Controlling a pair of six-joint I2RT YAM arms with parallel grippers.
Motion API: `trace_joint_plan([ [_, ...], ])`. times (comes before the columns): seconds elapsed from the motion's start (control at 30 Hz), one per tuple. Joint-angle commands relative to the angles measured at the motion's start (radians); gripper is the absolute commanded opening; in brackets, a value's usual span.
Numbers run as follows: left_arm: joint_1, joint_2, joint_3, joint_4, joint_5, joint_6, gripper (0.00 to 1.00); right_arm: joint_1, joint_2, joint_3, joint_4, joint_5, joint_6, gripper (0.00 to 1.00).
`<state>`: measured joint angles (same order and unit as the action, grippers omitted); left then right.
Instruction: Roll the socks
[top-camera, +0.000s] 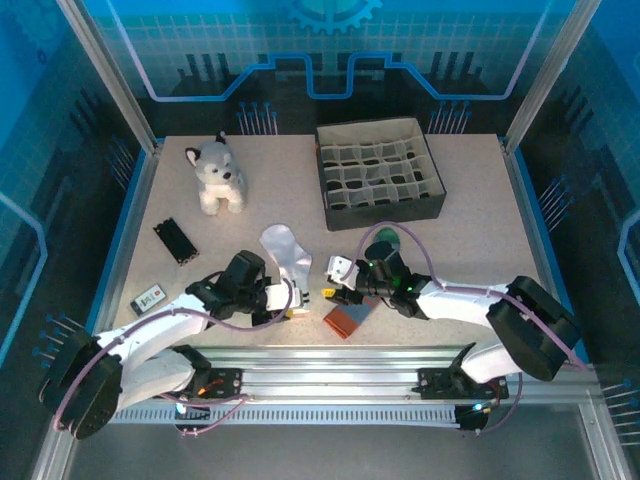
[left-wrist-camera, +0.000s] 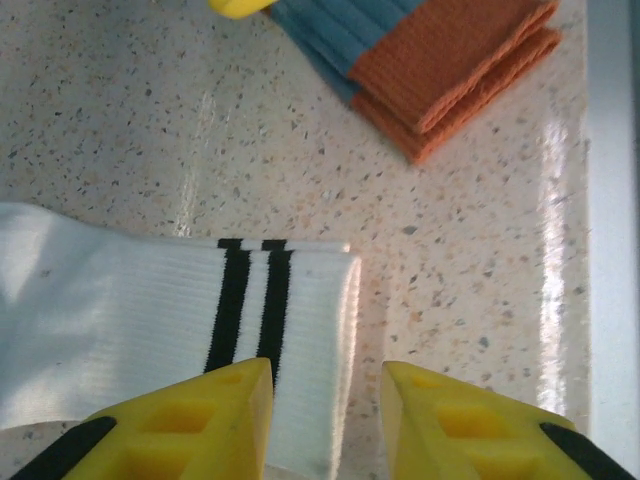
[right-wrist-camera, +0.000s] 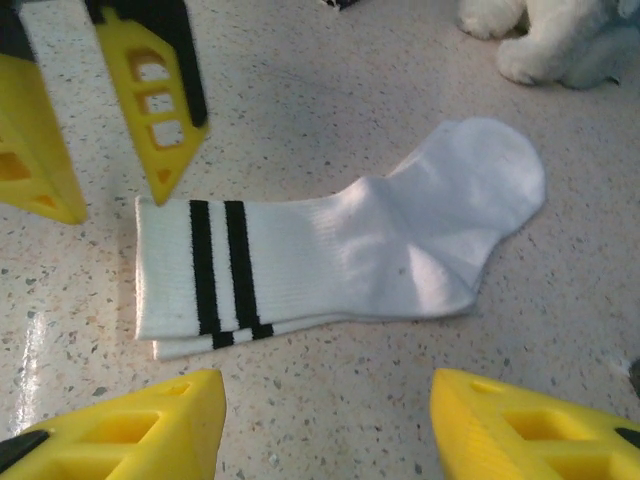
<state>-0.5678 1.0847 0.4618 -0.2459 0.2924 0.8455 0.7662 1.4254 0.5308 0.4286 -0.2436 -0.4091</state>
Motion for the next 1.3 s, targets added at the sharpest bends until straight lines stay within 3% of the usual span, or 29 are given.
trace_joint_plan([
  [0.0, -0.006, 0.037, -0.004, 0.037, -0.037, 0.096, 0.33, 0.033, 0.034, -0.007, 0.05, -0.006, -0.062, 0.56],
  [0.6, -0.006, 0.163, -0.024, 0.068, -0.07, 0.127, 0.38, 0.119, 0.178, -0.056, 0.245, -0.013, 0.012, 0.56],
  [0.97, -0.01, 0.218, 0.021, -0.019, -0.085, 0.167, 0.31, 0.124, 0.218, -0.082, 0.325, -0.016, 0.027, 0.55],
  [1.03, -0.009, 0.215, 0.024, -0.029, -0.09, 0.17, 0.28, 0.124, 0.225, -0.083, 0.336, -0.016, 0.025, 0.55],
  [1.17, -0.01, 0.206, 0.042, -0.072, -0.074, 0.179, 0.0, 0.126, 0.243, -0.08, 0.365, -0.022, 0.029, 0.55],
  [1.27, -0.007, 0.208, 0.074, -0.14, -0.039, 0.192, 0.0, 0.131, 0.255, -0.073, 0.378, -0.028, 0.028, 0.55],
])
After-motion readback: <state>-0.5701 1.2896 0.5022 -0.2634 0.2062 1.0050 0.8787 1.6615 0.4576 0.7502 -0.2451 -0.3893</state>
